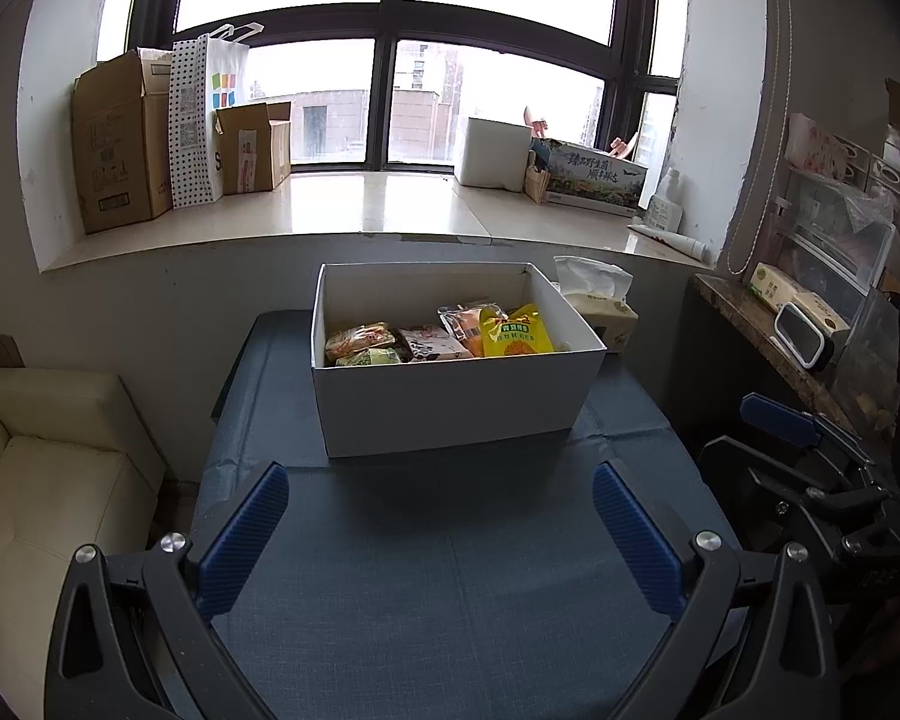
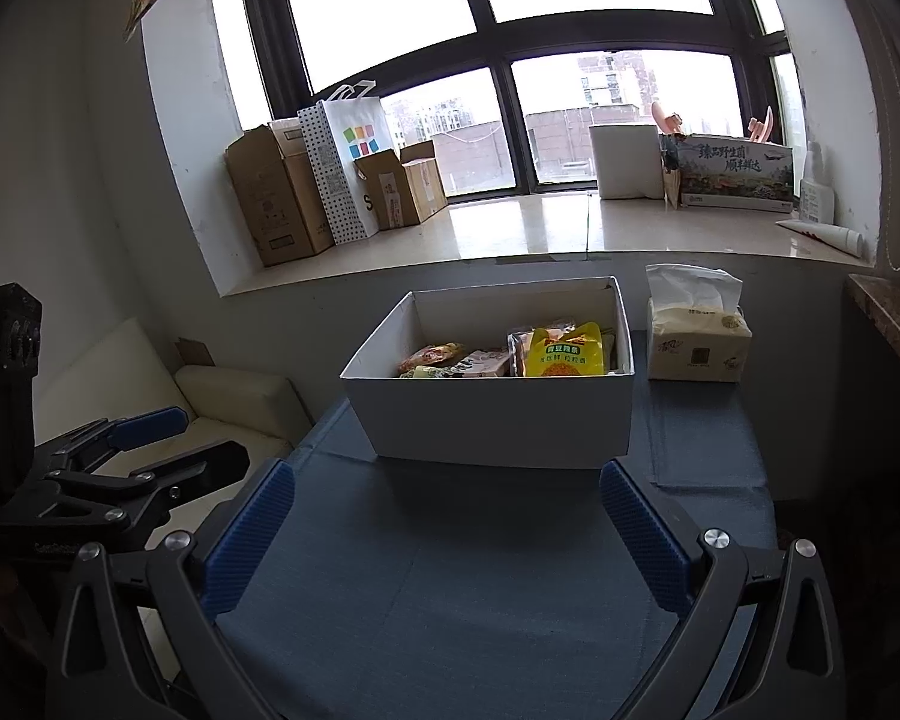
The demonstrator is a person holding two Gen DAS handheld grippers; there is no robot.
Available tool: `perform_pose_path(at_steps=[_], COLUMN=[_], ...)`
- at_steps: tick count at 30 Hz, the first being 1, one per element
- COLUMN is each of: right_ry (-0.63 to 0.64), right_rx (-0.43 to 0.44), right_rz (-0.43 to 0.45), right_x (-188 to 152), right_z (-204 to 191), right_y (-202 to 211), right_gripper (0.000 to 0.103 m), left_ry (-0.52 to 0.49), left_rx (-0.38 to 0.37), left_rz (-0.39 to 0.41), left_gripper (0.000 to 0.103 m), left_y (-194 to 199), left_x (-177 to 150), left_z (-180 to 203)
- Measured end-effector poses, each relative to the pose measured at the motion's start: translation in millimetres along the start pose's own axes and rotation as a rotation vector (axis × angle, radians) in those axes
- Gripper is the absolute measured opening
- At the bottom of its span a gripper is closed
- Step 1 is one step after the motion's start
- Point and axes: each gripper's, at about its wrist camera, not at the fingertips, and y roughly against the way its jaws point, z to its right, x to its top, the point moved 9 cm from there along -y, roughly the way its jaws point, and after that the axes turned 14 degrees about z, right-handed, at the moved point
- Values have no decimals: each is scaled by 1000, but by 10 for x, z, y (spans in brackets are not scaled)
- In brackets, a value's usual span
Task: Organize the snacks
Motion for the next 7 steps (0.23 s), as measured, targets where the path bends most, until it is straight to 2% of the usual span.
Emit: perform_pose_path(at_steps=[7], right_ry=[-1], right_rx=[1], right_rz=[-2], right_x=[-5], right_z=[7], right_y=[-3], right_gripper=[103], left_ry=[-3], left_rx=[-2], left_rz=[-7], left_gripper=[103], left_y=[-19], left_x=[-24], left_z=[6])
